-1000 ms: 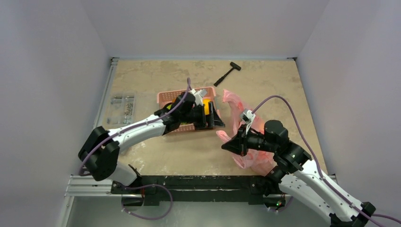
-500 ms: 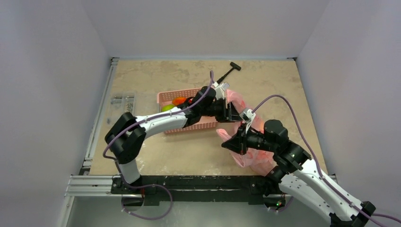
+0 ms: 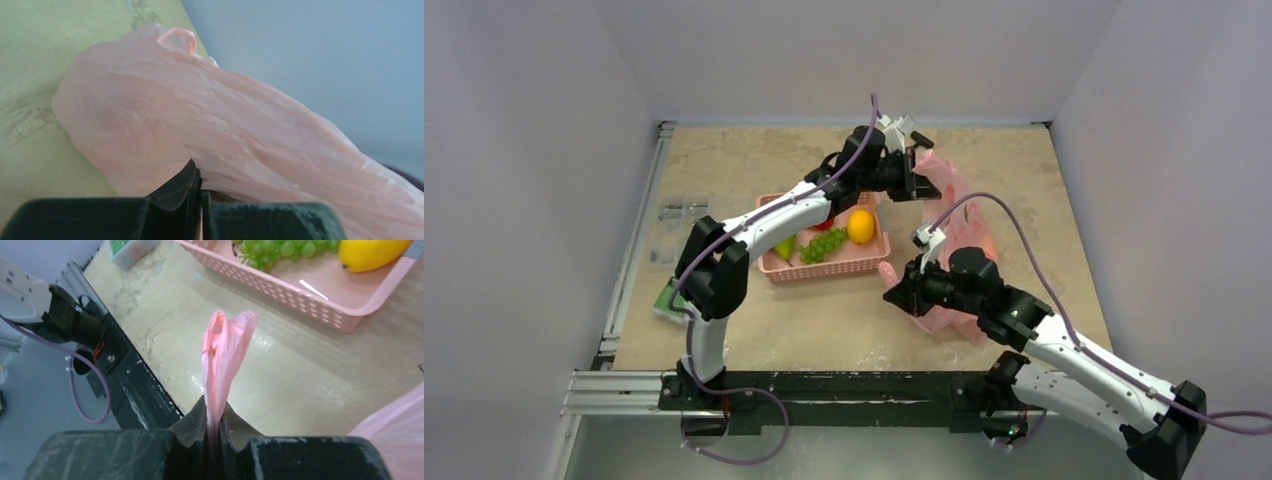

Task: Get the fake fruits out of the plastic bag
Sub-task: Adjust the plastic bag at the center of the board.

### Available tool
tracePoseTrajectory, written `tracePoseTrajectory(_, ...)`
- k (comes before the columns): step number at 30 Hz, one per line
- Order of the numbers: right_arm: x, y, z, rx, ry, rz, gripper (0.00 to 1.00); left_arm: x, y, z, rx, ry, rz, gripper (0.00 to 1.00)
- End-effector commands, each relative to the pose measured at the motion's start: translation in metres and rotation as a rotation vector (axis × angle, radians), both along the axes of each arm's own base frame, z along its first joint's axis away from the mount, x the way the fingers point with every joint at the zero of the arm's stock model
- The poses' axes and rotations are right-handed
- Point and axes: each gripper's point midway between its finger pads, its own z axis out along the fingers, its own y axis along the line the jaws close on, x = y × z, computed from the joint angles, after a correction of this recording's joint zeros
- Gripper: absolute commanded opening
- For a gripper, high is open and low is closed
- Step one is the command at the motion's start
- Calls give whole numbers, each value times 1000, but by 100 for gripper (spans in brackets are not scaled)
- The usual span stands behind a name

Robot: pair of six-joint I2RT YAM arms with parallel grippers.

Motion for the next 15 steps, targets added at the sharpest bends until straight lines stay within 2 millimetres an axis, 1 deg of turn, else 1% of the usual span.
tracePoseTrajectory(1,-19,14,-13,-81,-3,30,11,38,5,36,15,-112,49,0)
tracePoseTrajectory(4,-27,16,-26,-134,39,7,25,44,7,30,33,-87,44,0)
tracePoseTrajectory(6,-31,14,-30,-133,76,0,36,41,10,23,55,-83,42,0)
tracePoseTrajectory(8,-38,15,-25,-103,94,18,43,37,16,13,83,-57,41,0)
tracePoseTrajectory(9,-41,16,-19,-81,96,30,47,34,21,11,93,-46,37,0)
tracePoseTrajectory(10,-44,16,-13,-60,91,41,50,29,24,11,96,-41,31,2)
tracePoseTrajectory(11,-48,17,-6,-36,86,63,54,23,28,11,97,-37,19,10)
tracePoseTrajectory(12,-54,20,6,2,69,106,58,13,31,19,83,-43,-10,17)
tracePoseTrajectory(13,-60,23,23,51,53,143,64,4,34,24,73,-40,-35,24)
tracePoseTrajectory(14,-63,22,44,112,26,157,72,-5,38,29,62,-38,-50,33)
tracePoseTrajectory(15,-62,20,62,163,10,135,79,-13,42,35,41,-41,-63,41)
